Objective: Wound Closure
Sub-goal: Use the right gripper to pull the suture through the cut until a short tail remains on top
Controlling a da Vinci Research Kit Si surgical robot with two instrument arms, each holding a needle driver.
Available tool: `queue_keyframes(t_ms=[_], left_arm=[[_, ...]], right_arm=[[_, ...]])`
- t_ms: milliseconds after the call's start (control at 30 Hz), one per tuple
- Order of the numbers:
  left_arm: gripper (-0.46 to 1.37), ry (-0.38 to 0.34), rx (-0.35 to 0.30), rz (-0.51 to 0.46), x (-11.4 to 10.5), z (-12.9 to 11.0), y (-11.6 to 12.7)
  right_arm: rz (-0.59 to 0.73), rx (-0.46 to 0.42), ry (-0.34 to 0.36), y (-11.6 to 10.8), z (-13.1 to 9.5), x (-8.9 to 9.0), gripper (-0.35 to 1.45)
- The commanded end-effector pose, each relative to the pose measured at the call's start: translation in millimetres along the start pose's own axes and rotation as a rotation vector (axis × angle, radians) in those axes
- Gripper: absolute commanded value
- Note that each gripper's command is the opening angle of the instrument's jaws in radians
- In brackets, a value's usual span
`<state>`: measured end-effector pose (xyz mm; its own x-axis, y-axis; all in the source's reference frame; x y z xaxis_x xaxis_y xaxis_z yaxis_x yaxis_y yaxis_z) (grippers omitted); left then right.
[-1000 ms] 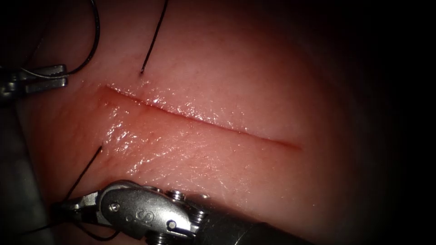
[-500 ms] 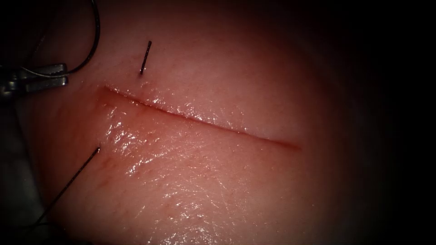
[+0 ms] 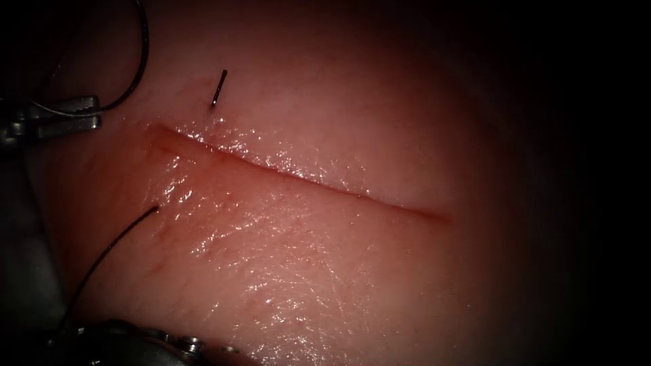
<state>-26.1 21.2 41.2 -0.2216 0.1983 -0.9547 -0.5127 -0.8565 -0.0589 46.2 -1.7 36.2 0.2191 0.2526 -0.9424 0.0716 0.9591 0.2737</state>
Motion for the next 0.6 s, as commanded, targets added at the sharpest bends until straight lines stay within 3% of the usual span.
queue_keyframes(t_ms=[33,200,600], left_arm=[[-0.35,0.0,-0.003,0.0,0.0,0.0,0.0],[-0.35,0.0,-0.003,0.0,0.0,0.0,0.0],[-0.35,0.001,-0.003,0.006,0.0,0.0,0.0]], right_arm=[[-0.002,0.017,0.006,0.3,-0.6,0.1,1.41],[0.0,-0.001,0.0,2.1,-4.1,0.5,1.39],[-0.005,-0.003,-0.003,3.3,-8.7,1.5,1.32]])
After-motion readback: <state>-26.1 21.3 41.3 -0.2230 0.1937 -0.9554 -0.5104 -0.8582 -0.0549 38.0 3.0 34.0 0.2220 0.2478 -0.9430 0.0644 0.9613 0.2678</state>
